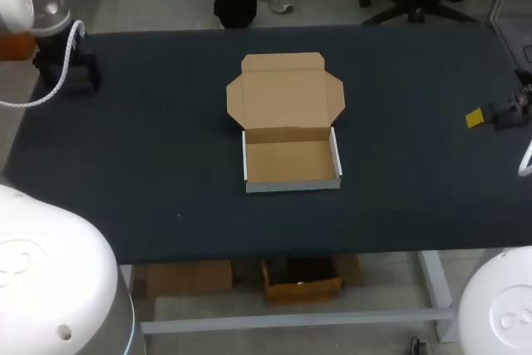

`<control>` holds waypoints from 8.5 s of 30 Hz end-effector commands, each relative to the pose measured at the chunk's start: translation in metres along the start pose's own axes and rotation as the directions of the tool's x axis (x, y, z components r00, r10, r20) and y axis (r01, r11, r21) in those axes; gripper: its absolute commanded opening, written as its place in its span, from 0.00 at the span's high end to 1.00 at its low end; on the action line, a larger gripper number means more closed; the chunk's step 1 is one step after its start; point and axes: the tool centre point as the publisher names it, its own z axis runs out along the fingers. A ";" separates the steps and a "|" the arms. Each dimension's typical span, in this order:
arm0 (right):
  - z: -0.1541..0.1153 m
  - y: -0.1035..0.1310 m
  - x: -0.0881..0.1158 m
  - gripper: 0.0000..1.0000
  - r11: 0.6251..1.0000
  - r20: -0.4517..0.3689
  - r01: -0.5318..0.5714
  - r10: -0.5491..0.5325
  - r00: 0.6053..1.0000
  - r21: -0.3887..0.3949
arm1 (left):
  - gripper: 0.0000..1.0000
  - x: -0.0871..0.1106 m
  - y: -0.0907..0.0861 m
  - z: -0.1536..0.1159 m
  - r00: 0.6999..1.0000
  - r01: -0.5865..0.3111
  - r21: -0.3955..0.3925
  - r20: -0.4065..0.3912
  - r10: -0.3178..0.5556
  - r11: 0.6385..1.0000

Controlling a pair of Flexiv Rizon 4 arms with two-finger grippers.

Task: Assemble the packaging by folding the flat box into shape, placing the metal phone stand inside, and closing the box properly

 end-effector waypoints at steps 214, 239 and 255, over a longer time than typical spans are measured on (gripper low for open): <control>0.012 0.009 0.003 0.00 0.816 -0.085 0.576 -0.570 0.817 0.057 | 1.00 0.085 0.068 -0.075 0.994 -0.095 0.007 -0.044 0.095 0.995; 0.024 0.011 0.006 0.00 0.760 -0.068 0.644 -0.640 0.765 0.087 | 1.00 0.111 0.087 -0.087 0.988 -0.150 0.053 -0.033 0.152 0.987; 0.038 0.008 -0.004 0.00 0.750 -0.070 0.658 -0.654 0.753 0.076 | 1.00 0.147 0.111 -0.098 0.973 -0.226 0.072 -0.029 0.229 0.971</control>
